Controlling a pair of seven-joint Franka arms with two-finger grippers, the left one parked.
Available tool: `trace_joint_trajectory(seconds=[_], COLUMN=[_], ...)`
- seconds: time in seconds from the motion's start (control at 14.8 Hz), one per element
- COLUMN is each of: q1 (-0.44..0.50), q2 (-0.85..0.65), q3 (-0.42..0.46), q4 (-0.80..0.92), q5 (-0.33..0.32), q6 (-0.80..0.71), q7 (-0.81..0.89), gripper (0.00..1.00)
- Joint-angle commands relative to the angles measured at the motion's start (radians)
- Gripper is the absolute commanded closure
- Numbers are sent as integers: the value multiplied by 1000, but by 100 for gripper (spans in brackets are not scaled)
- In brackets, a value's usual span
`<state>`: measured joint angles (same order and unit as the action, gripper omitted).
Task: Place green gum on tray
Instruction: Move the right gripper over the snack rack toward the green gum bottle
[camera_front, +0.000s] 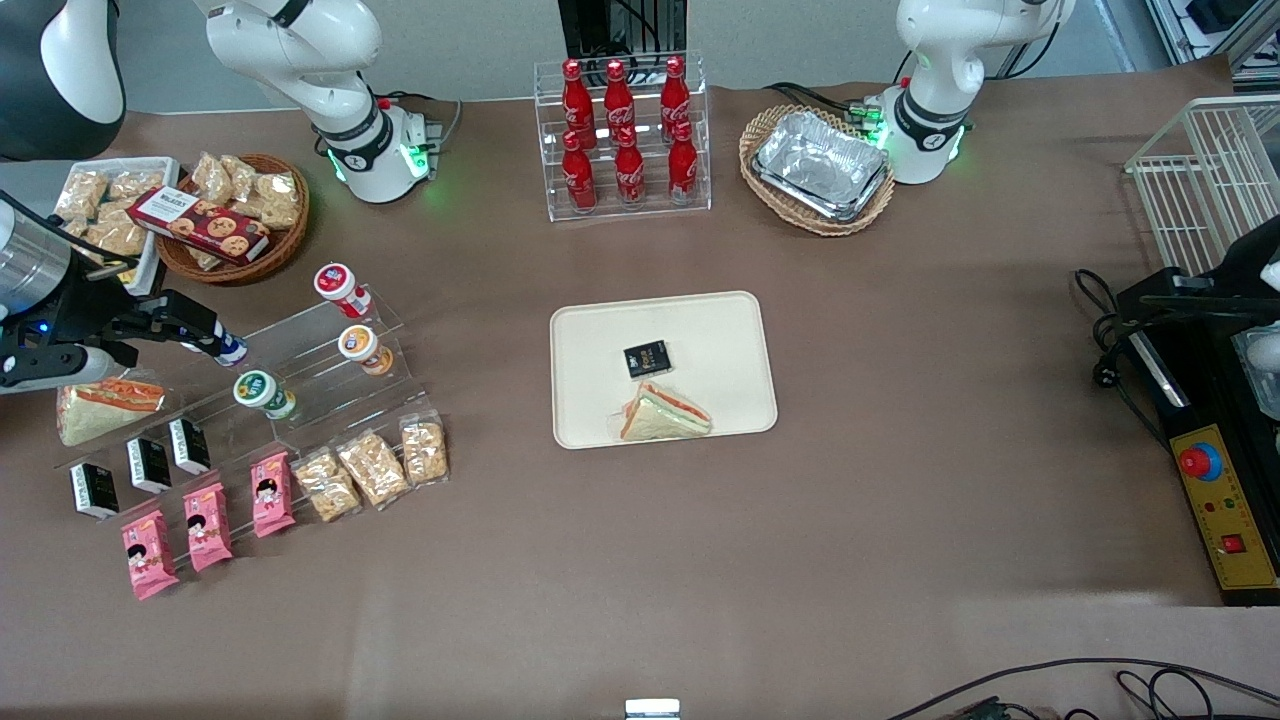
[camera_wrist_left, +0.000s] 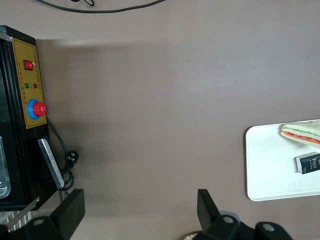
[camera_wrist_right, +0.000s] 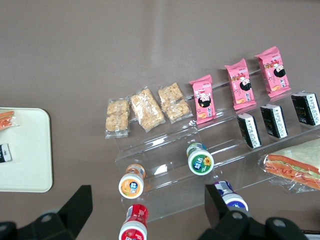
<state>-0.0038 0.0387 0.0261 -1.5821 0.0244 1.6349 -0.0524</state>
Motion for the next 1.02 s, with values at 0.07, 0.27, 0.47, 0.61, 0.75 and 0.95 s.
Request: trace_joint_trajectory(seconds=[0.07, 0.27, 0.47, 0.61, 0.75, 0.95], q1=[2, -1, -9, -7, -7, -7], q2=[3, 0, 4, -6, -14, -78], q3=[-5, -6, -40, -58, -78, -95], q4=[14, 14, 11, 1, -12, -129], q5=[-3, -1, 6, 8, 9, 6], q6=[-15, -20, -20, -36, -58, -21], q7=[5, -85, -315, -336, -336, -340], gripper=[0, 0, 0, 0, 0, 0])
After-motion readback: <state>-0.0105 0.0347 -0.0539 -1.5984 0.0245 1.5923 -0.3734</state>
